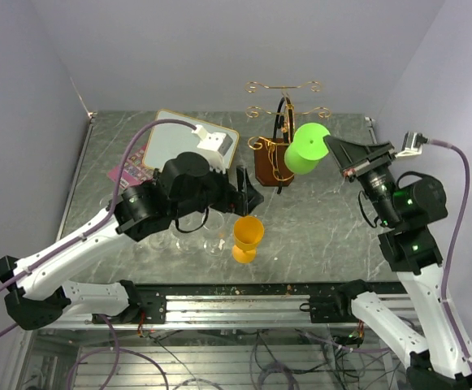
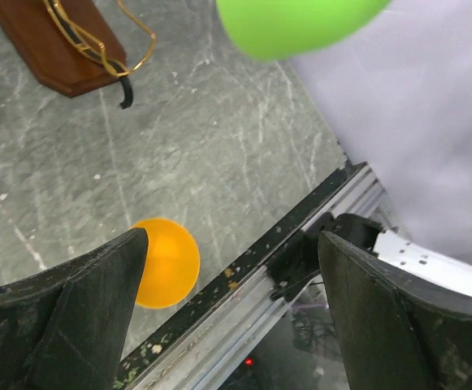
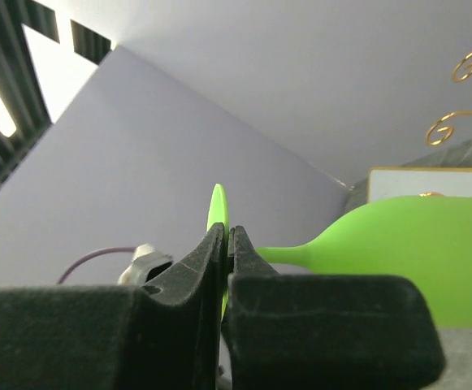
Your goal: Take the wine glass off the wine glass rack
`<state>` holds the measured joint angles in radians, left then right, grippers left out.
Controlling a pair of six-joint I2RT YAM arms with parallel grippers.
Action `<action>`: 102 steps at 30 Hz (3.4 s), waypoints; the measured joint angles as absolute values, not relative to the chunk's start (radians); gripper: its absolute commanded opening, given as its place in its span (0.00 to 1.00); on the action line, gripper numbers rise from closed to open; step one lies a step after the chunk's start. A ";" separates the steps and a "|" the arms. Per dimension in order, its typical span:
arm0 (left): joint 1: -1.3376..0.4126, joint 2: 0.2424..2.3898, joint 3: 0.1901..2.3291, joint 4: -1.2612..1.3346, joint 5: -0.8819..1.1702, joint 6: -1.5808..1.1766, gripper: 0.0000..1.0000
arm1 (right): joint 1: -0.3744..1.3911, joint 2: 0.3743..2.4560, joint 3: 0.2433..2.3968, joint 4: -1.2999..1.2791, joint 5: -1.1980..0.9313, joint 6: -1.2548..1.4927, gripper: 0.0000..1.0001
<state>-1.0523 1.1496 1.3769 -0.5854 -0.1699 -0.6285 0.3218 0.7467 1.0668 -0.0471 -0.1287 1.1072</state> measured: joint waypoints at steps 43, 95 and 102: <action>-0.622 1.084 0.945 0.535 0.600 -1.258 0.64 | 0.322 0.768 0.775 0.721 -0.453 1.775 0.00; -1.211 1.667 1.708 -0.637 0.084 -0.584 0.07 | 0.322 0.527 1.206 -0.546 0.587 0.747 0.48; -1.365 1.862 1.923 -0.889 -0.138 -0.496 0.07 | 0.322 0.508 1.206 -0.546 0.620 0.715 0.48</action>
